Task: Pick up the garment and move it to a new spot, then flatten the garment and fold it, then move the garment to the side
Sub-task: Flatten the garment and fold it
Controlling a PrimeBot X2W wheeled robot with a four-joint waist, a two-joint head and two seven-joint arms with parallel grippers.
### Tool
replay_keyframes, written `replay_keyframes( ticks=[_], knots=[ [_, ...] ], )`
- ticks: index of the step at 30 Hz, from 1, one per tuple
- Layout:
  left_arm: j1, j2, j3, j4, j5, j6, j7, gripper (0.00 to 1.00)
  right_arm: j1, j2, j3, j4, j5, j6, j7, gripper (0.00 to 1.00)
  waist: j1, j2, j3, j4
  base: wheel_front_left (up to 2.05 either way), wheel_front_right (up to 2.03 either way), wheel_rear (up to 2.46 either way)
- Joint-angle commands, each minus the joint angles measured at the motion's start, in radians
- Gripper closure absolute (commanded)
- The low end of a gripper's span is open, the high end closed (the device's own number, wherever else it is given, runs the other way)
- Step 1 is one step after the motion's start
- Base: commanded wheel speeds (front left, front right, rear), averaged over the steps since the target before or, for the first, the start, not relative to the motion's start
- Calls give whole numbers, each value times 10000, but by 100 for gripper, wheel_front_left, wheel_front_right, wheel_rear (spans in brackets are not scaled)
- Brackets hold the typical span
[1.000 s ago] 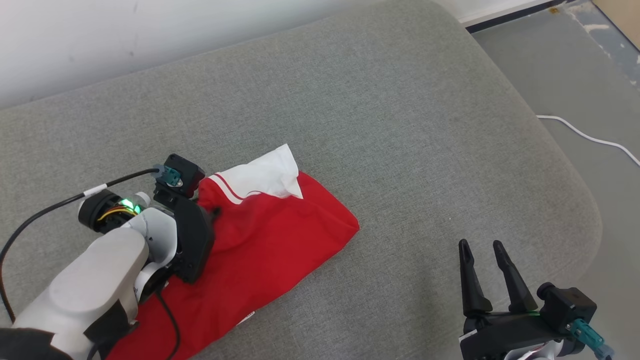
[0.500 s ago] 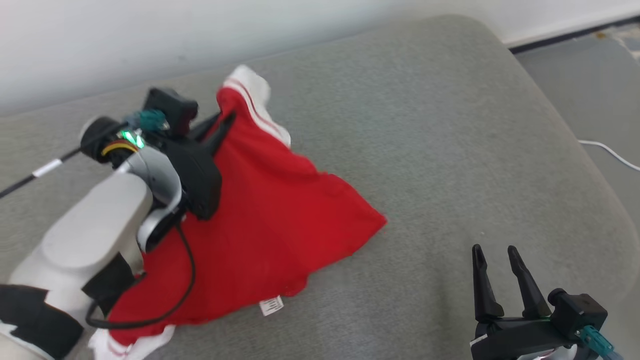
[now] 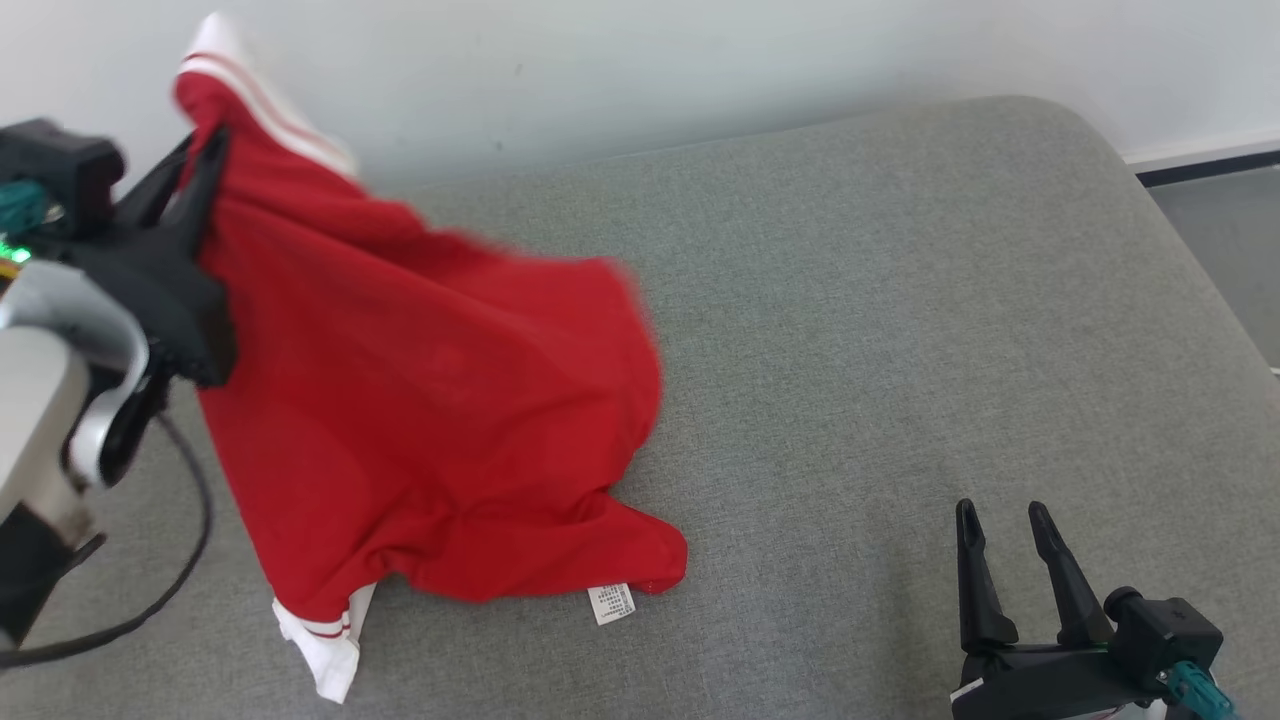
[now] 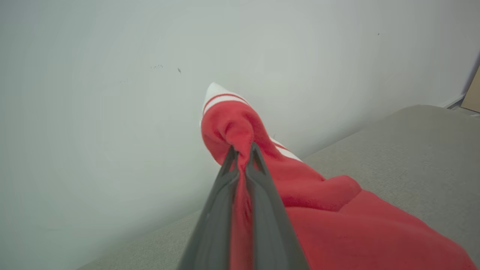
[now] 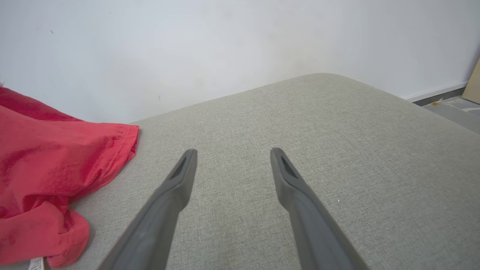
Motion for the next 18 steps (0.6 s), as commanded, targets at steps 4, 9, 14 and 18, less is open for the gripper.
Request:
replay_keyframes(
  ticks=[4,9,14,18],
  knots=[
    [527,238,122,207,-85,187,-295,100,51,0,-11,-27,-133,-23,-4,0,1,0,46,-47,0,0,0],
    [879,344,-20,816,80,319,-646,99,-58,-2,59,0,-139,-23,-4,0,1,0,148,-192,0,0,0],
    [835,150,15,1083,285,371,-1341,0,84,0,-65,9,-207,-23,-4,0,1,0,35,-78,0,0,0],
    [818,-53,232,887,349,451,-1822,0,206,0,-170,44,-321,-23,-4,0,1,0,-287,199,0,0,0]
  ],
)
